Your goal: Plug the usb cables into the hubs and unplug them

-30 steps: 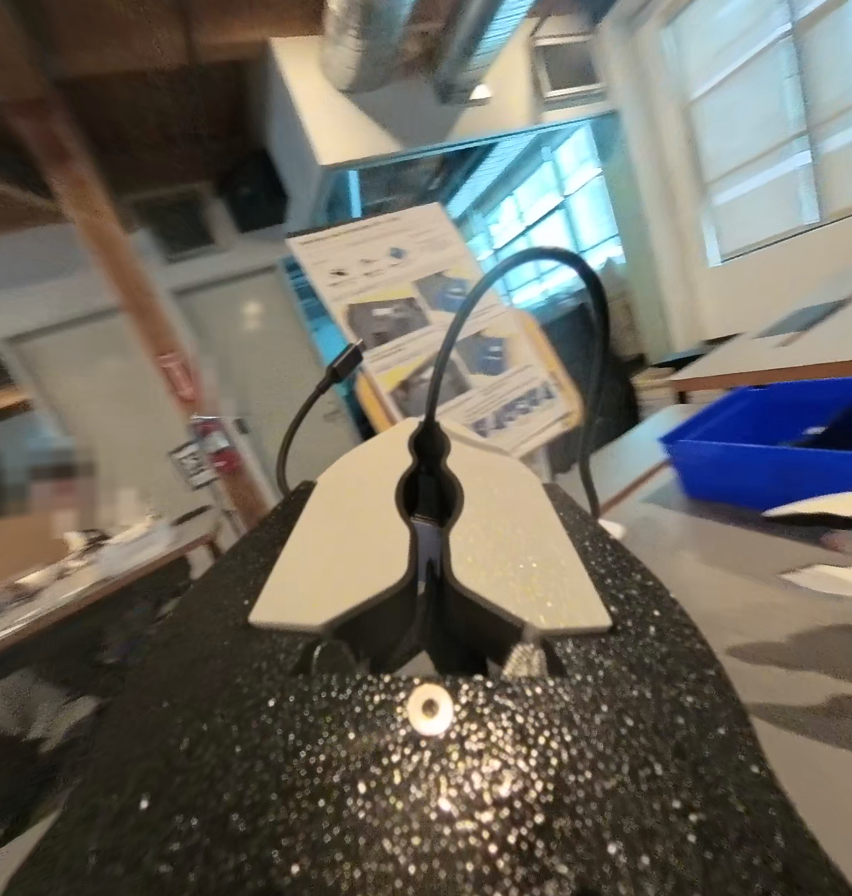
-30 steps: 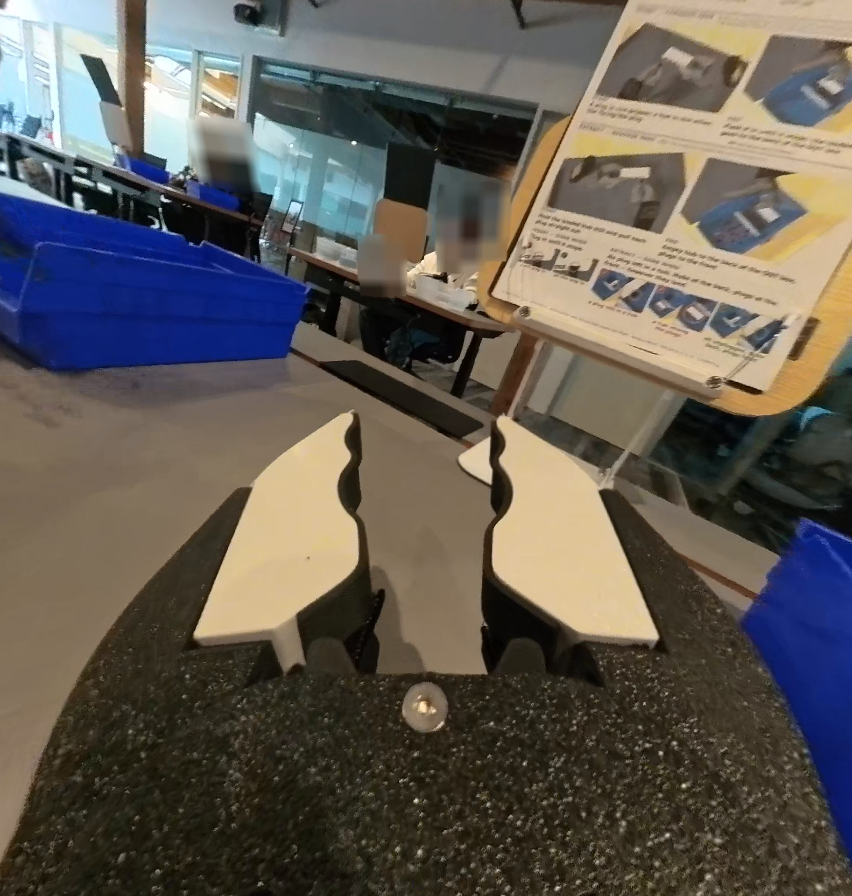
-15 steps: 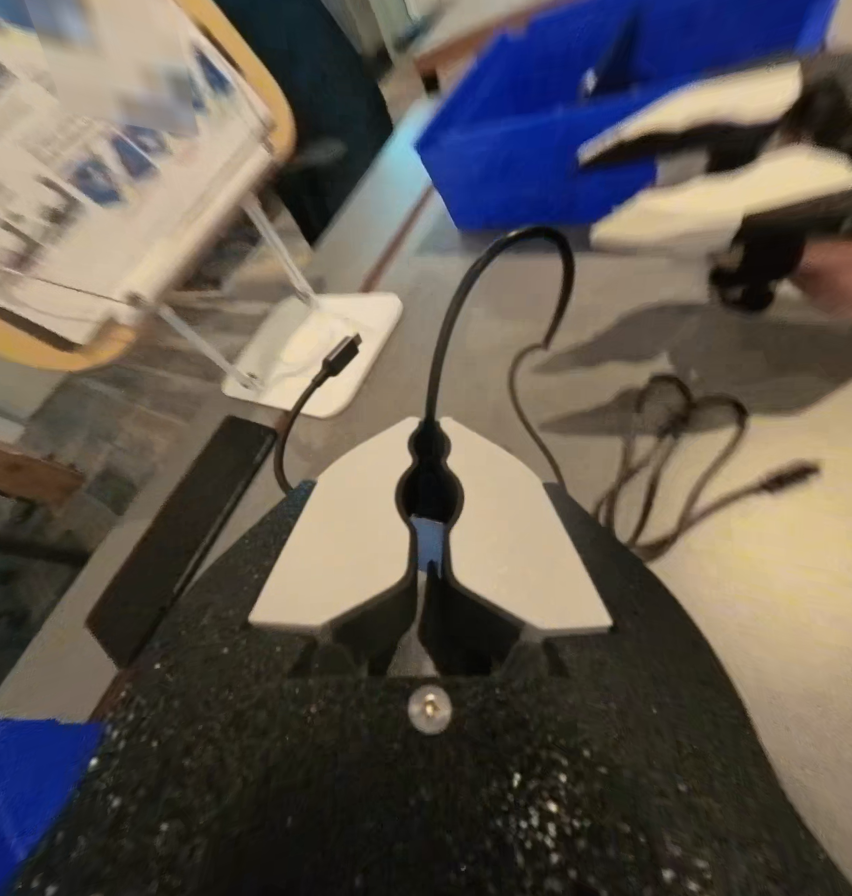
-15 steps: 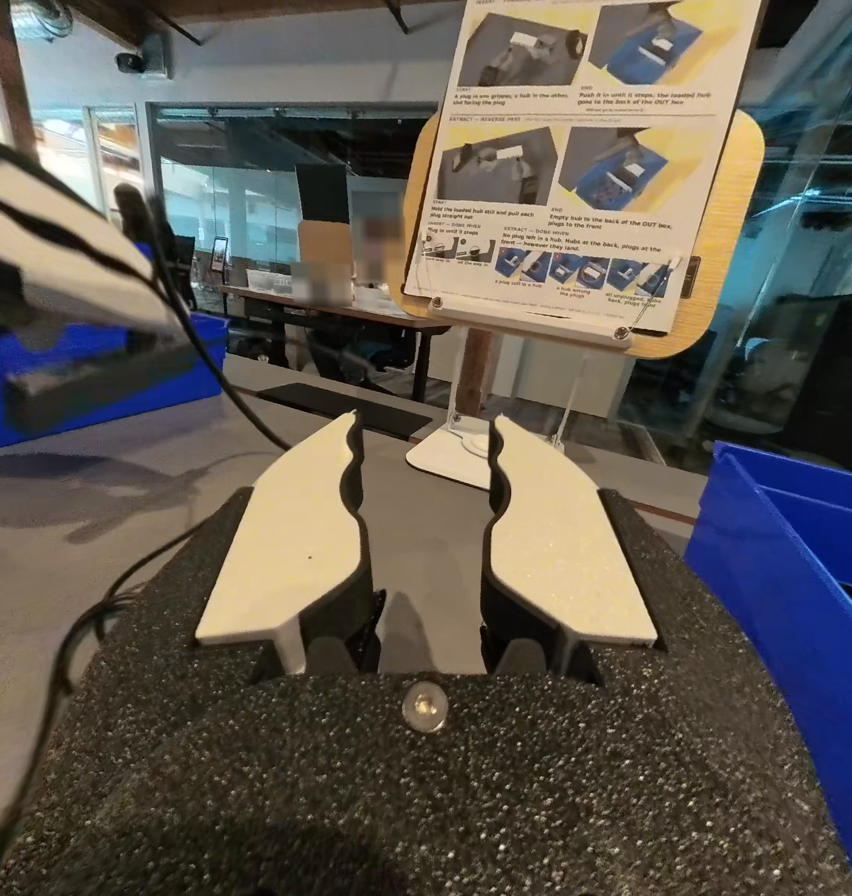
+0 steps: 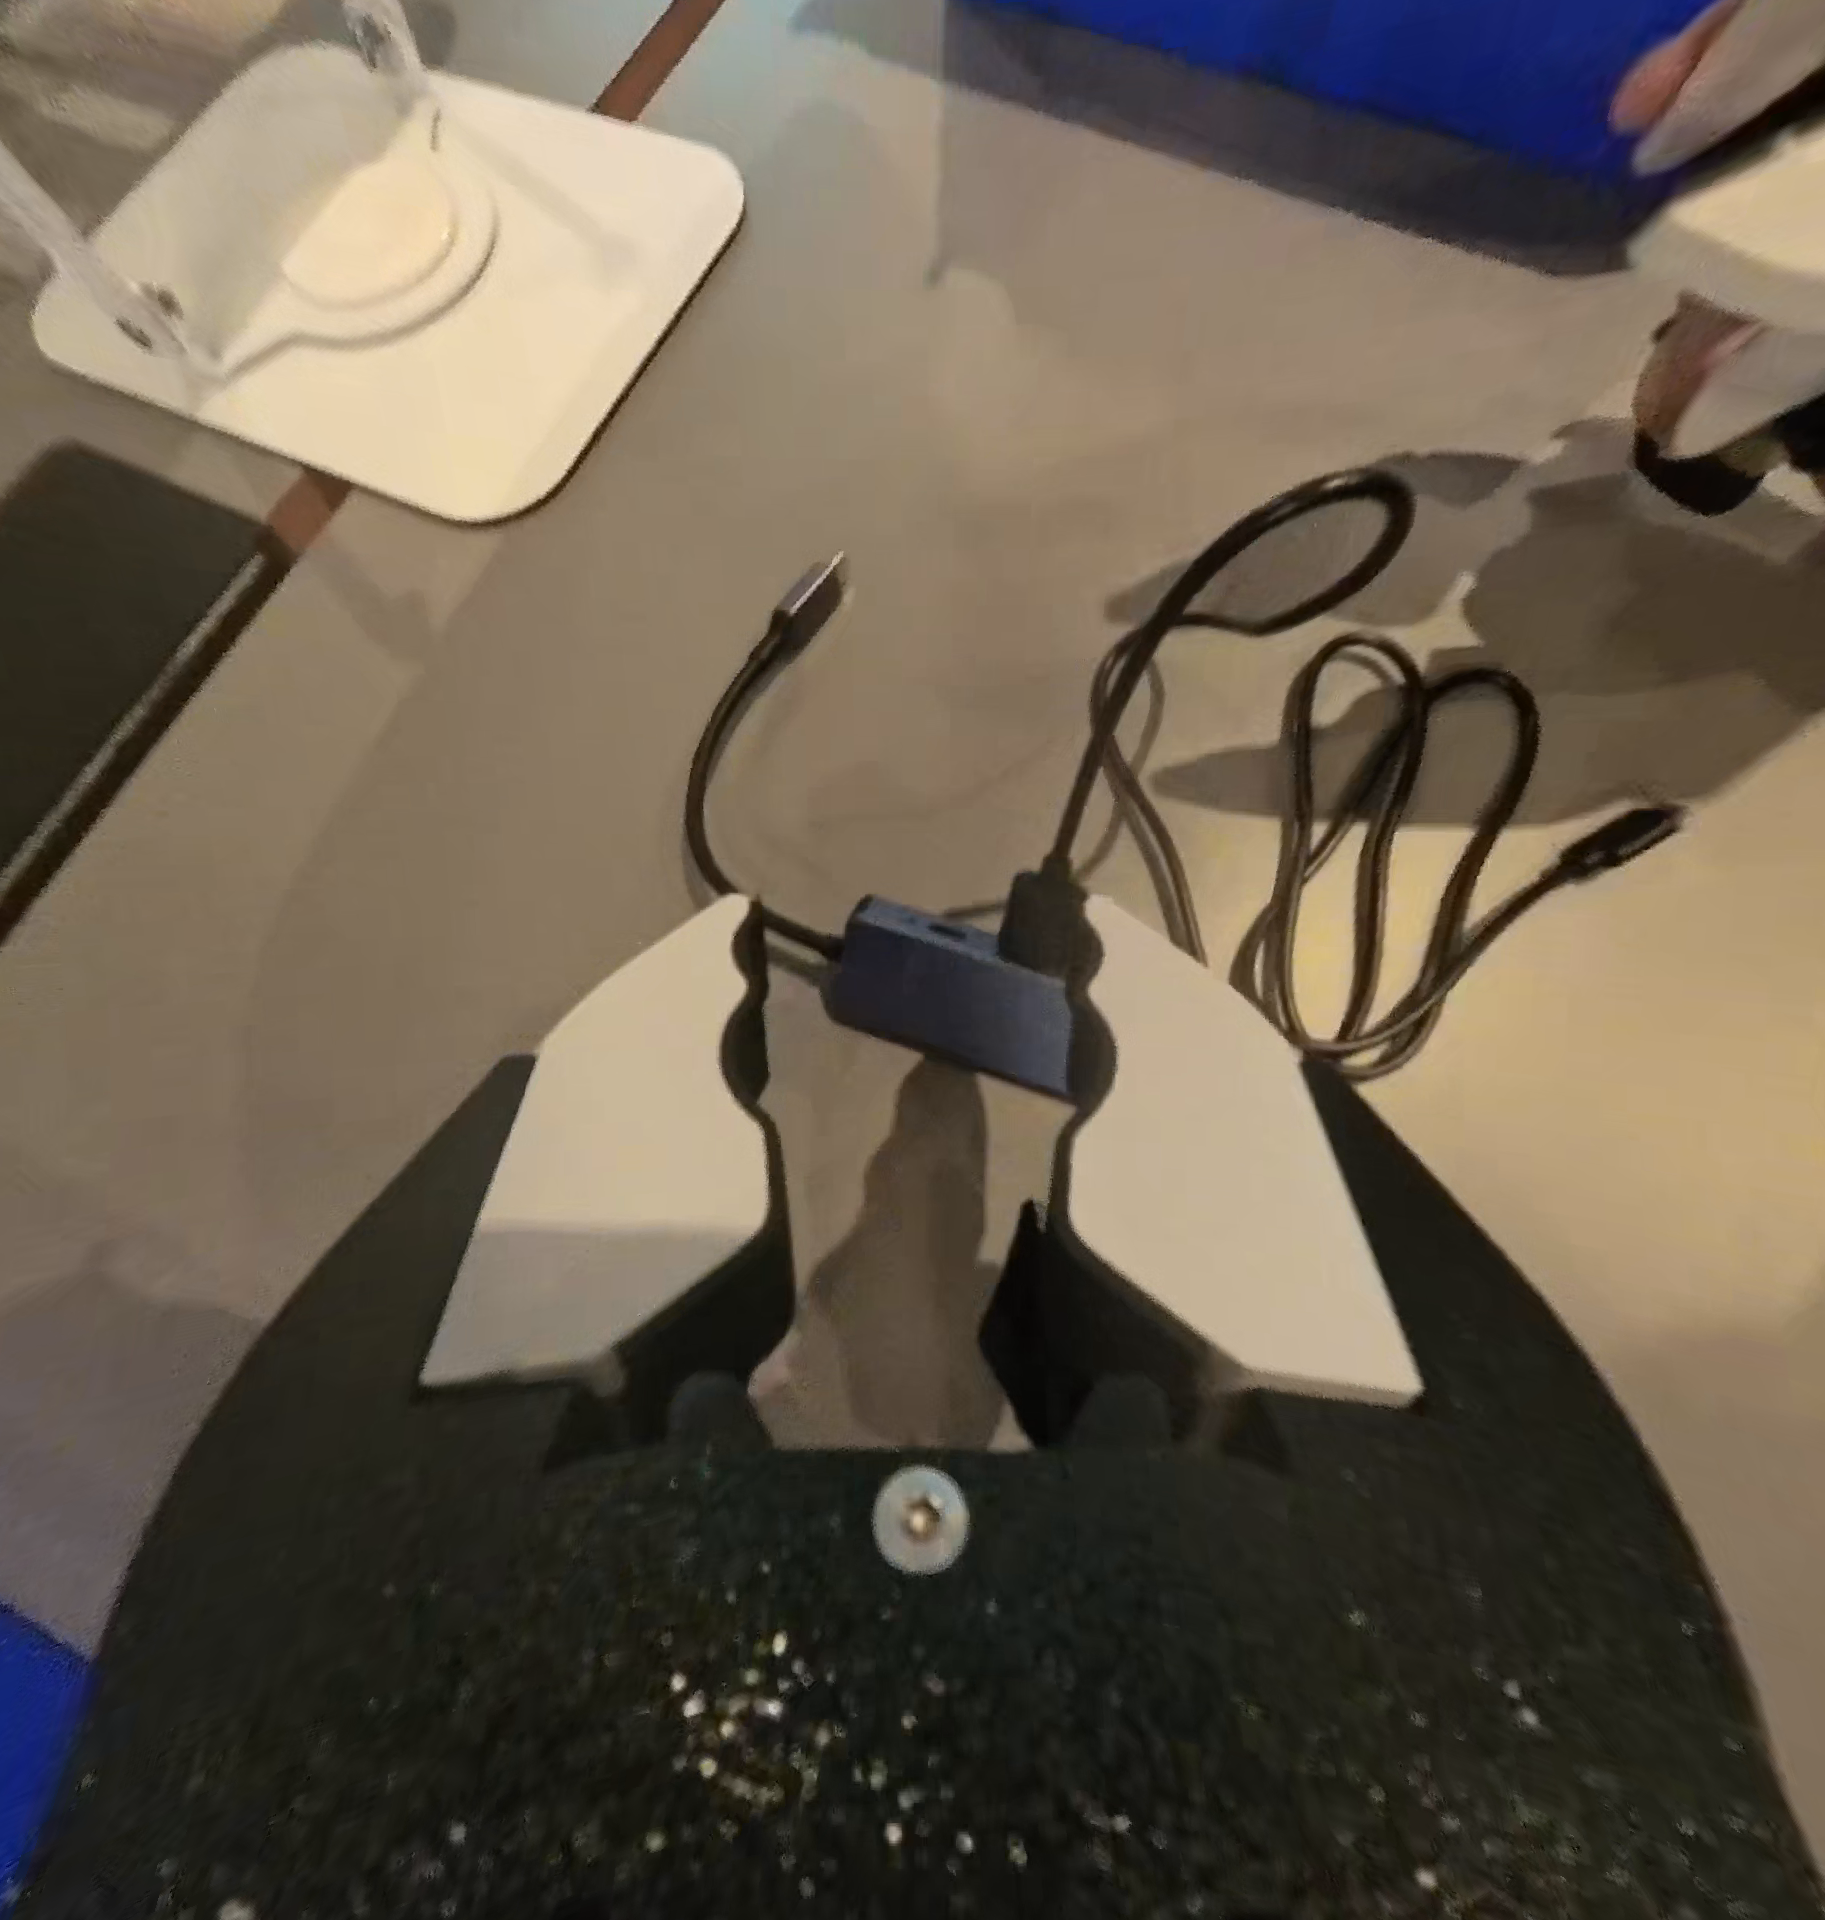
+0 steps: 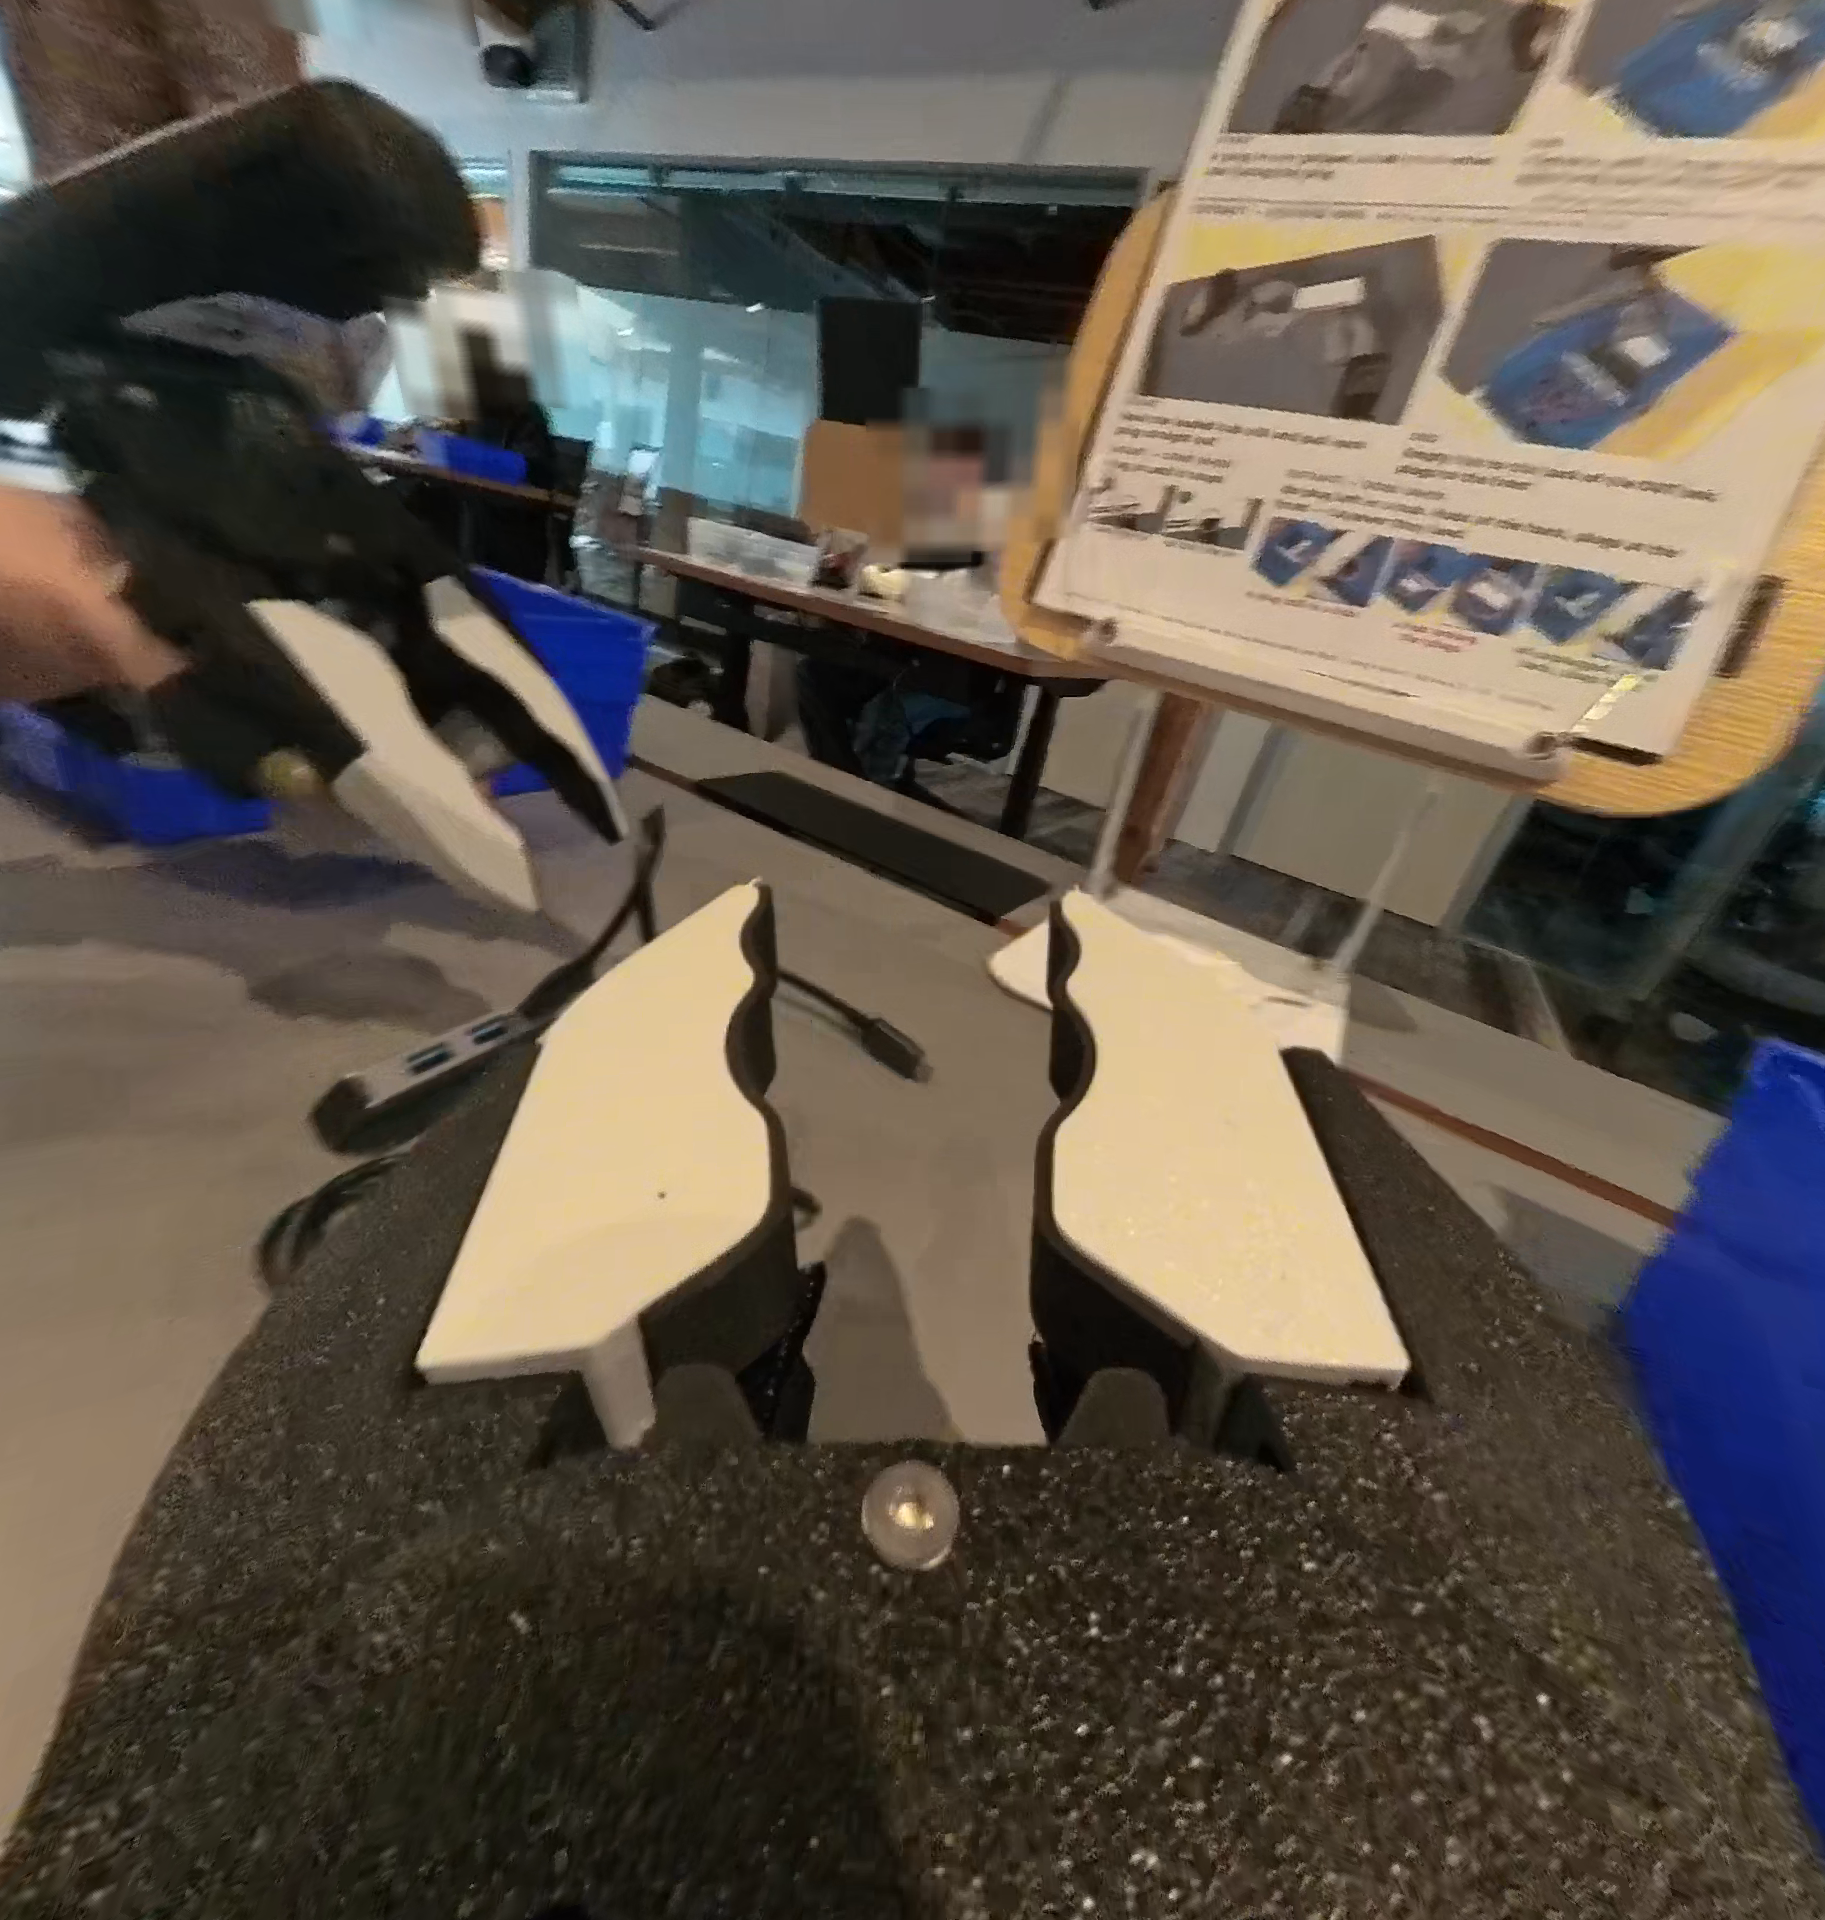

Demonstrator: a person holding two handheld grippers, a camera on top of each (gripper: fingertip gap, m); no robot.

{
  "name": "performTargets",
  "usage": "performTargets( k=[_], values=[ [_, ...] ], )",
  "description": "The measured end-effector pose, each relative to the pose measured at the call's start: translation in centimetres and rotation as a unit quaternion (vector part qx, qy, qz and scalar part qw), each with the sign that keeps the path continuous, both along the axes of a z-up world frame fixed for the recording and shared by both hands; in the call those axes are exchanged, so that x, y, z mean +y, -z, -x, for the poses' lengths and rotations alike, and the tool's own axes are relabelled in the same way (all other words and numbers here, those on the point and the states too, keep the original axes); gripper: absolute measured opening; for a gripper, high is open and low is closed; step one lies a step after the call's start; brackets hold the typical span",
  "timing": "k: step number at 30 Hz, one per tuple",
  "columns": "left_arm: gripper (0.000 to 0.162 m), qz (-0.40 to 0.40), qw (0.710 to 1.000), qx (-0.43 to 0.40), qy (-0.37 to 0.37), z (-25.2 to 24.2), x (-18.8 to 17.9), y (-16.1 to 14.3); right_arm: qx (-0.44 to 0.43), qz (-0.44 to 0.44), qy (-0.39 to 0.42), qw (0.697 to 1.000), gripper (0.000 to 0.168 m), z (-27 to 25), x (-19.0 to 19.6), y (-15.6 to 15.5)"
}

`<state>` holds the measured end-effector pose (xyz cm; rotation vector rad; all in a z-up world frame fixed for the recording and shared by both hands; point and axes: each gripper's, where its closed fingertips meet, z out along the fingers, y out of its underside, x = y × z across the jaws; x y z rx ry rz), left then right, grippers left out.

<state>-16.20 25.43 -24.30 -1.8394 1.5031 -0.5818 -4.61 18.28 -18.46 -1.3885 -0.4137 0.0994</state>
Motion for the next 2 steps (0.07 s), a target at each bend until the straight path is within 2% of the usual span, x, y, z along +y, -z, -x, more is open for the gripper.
performTargets(
  k=[2],
  values=[
    [0.056, 0.014, 1.000, 0.007, -0.002, 1.01, 0.21, 0.00, -0.007, 0.031, -0.058, 0.998, 0.051, 1.86, -0.09, 0.40]
  ],
)
